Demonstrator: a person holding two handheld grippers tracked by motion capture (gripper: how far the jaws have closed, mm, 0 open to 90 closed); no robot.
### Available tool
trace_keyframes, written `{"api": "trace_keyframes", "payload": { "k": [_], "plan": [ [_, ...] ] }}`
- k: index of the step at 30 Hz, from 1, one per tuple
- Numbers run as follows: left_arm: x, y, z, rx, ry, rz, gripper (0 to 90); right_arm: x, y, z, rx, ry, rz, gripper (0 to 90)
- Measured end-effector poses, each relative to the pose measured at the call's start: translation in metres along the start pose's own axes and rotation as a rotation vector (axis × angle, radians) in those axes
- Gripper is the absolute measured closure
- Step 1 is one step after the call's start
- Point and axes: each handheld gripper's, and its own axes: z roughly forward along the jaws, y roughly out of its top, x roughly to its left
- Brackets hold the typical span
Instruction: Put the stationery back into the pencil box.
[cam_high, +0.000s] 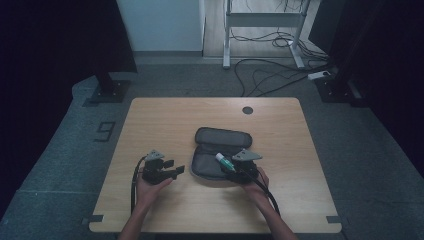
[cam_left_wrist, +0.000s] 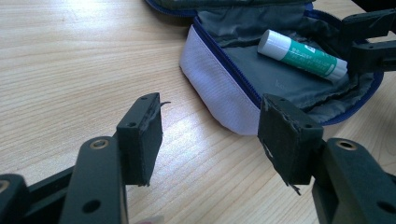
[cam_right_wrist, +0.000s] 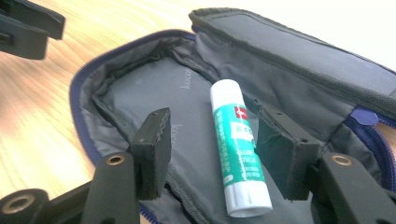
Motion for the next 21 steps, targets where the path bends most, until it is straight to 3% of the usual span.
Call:
{"api": "trace_keyframes", "payload": {
  "k": [13, 21],
  "plan": [
    [0.001, 0.000, -0.004, -0.009, 0.003, 0.001, 40.5, -0.003, -0.002, -0.009, -0.017, 0.030, 0.020, 43.7],
    [0.000, 0.000, -0.005, -0.009, 0.004, 0.005, 40.5, -0.011, -0.009, -0.034, -0.061, 0.038, 0.055, 43.4]
  ]
}}
